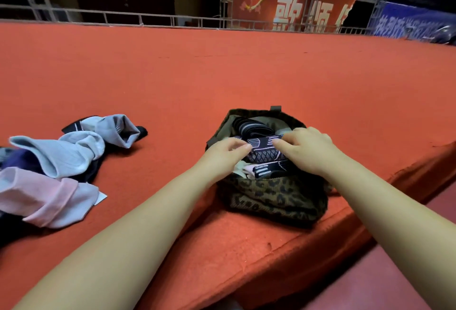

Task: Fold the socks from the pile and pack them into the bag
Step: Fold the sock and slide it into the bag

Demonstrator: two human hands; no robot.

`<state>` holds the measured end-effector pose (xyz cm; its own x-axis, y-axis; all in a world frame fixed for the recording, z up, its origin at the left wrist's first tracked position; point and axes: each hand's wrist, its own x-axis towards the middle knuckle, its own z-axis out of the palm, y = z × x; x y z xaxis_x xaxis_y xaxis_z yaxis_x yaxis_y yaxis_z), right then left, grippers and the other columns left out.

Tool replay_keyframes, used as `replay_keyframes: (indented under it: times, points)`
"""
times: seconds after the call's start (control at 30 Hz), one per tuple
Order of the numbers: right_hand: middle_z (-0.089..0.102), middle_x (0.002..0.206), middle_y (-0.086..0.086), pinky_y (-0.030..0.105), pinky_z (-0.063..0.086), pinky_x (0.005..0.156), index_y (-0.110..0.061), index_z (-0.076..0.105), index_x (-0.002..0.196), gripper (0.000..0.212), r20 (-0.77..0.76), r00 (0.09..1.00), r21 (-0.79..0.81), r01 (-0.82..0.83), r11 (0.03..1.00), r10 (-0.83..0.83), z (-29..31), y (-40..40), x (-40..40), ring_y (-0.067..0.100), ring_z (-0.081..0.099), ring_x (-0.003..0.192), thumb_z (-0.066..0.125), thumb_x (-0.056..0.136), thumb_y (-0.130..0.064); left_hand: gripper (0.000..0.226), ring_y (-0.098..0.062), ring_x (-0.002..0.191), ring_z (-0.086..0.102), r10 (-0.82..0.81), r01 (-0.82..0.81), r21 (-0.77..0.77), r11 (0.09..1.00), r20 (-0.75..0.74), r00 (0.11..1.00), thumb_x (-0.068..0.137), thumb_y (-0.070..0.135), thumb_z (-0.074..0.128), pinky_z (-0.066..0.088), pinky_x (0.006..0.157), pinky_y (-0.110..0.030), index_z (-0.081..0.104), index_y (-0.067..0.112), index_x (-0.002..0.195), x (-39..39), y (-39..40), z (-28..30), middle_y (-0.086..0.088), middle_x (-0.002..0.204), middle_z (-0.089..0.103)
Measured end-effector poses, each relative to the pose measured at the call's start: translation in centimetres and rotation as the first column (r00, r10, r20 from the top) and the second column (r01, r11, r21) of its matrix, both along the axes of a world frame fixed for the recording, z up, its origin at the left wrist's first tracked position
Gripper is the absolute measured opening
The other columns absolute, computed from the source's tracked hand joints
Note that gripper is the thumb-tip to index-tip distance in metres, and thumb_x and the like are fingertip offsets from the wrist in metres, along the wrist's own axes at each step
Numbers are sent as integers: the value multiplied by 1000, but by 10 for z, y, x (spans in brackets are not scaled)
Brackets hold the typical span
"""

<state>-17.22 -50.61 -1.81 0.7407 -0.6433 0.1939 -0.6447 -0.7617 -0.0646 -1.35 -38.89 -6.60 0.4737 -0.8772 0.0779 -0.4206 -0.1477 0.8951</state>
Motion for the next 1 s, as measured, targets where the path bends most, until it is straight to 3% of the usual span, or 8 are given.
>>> replay_keyframes:
  times: [0.2,0.33,0.53,0.63,0.73,0.8,0.9,1.0]
  points:
    - [60,67,-1,34,44,67,-14,63,72,32,241,953,243,-240,940,181,5,55,59,17,56,68,53,90,-38,13,-13,93,60,27,-31,-42,999,-100,995,96,23,51,43,76,-26,62,19,102,37,77,8,-1,104,67]
    - [65,83,0,35,40,81,-18,64,81,23,211,928,316,-361,878,306,-12,99,112,18,58,83,55,91,-37,11,-9,80,60,99,-98,18,995,-137,986,96,19,51,43,67,-19,61,20,93,68,139,-10,5,89,66]
    - [66,83,1,36,46,81,-18,66,85,16,273,875,552,-483,680,401,-51,161,181,12,56,77,59,91,-30,9,-12,84,62,214,-207,59,977,-166,963,91,20,58,49,88,-32,66,18,88,108,222,-29,6,85,68]
    - [63,91,-6,27,45,78,-23,60,91,9,405,847,617,-531,581,344,-66,190,205,9,56,83,55,94,-30,14,-3,78,61,254,-253,27,967,-158,954,94,19,53,47,74,-19,67,17,94,112,252,-26,8,86,69]
    - [62,82,-2,23,42,58,-18,58,84,24,450,870,738,-488,465,199,-73,216,226,12,54,67,49,96,-36,18,2,67,61,360,-369,-74,927,-110,926,93,14,54,42,59,-8,66,22,82,114,274,-16,12,73,68]
    - [62,78,4,16,38,46,-14,58,86,30,448,888,800,-449,397,101,-73,230,240,13,52,59,51,94,-41,18,7,67,59,513,-502,-183,845,17,858,90,13,58,41,61,-6,64,27,81,117,285,-11,15,75,68]
    - [59,70,10,12,26,36,-14,54,78,34,414,910,845,-393,364,20,-74,246,253,13,43,47,61,85,-46,23,15,77,53,693,-626,-322,710,161,703,85,16,64,38,70,-2,56,28,103,122,292,-3,13,104,57]
    - [47,60,6,15,20,35,-18,43,63,40,383,924,867,-352,353,-19,-79,253,262,11,33,43,70,79,-44,28,9,78,55,706,-677,-201,708,177,686,83,30,67,40,75,-18,54,27,107,134,291,-4,14,104,54]
